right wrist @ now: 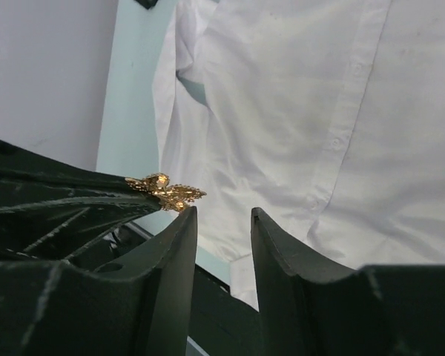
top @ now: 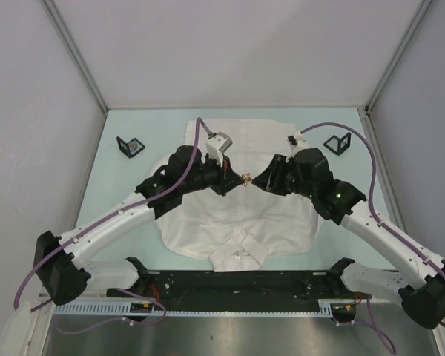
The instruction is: Remove the brooch from the garment
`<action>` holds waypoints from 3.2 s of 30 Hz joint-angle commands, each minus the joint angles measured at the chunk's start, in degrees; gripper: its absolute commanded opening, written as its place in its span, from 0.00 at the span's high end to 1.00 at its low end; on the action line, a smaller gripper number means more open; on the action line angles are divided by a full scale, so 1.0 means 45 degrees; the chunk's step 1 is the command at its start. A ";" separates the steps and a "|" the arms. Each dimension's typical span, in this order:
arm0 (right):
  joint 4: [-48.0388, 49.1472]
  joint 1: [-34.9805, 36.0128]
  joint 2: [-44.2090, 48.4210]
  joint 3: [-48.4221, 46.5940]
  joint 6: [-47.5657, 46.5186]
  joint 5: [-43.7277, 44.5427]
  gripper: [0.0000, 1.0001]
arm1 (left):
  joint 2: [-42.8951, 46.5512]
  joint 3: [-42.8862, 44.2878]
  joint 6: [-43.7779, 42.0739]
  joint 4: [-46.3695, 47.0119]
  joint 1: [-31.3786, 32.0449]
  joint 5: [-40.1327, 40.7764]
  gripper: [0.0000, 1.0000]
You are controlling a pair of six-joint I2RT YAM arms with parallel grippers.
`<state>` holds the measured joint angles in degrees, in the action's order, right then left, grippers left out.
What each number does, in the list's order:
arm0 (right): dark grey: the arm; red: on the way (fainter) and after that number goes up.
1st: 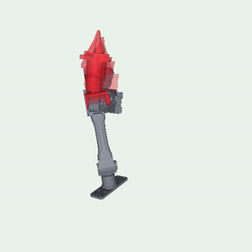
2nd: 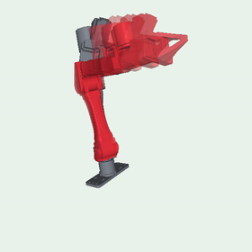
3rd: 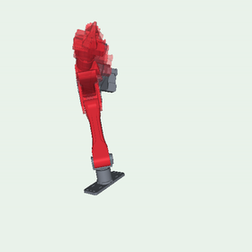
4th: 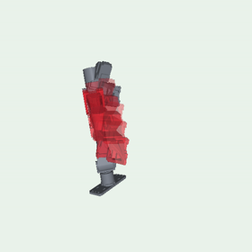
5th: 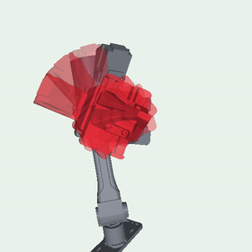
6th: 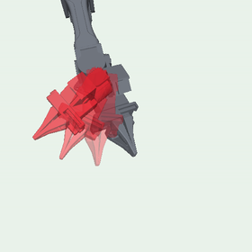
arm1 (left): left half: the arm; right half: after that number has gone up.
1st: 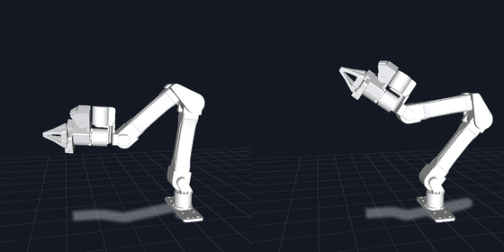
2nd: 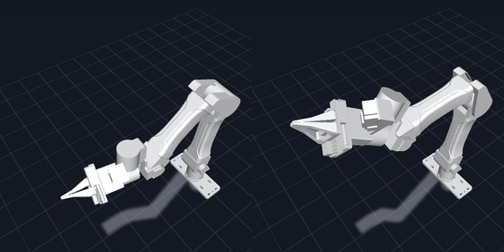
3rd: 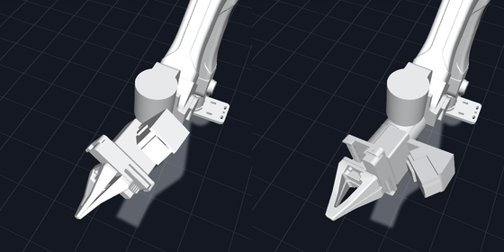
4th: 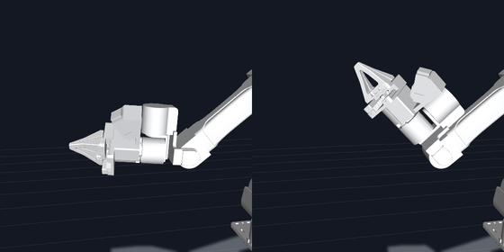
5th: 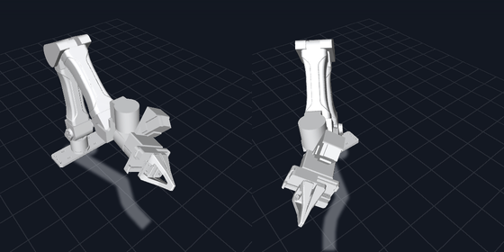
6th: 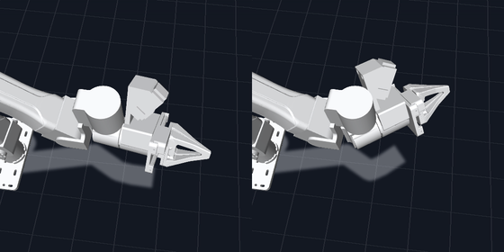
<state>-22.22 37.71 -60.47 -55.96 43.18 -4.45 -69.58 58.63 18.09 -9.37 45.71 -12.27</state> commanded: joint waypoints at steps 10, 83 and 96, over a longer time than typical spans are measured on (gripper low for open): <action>-0.0707 -0.0529 0.2790 -0.0259 -0.4809 -0.3948 0.70 | 0.0560 -0.1192 0.3480 0.4168 -0.0627 -0.6744 1.00; 0.0310 -0.1738 0.3517 0.0680 -0.3990 -0.3449 1.00 | 0.0930 -0.1253 0.4191 0.3455 -0.2906 -0.7372 0.43; -0.1350 -0.3517 -0.5716 -0.3790 -0.5610 0.8438 1.00 | 0.0034 -0.0724 0.1626 0.1203 -0.3577 -0.6920 0.26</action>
<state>-26.30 23.79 -75.40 -65.78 21.65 12.62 -66.98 53.78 29.65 -2.02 29.50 -41.98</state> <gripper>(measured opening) 0.010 0.736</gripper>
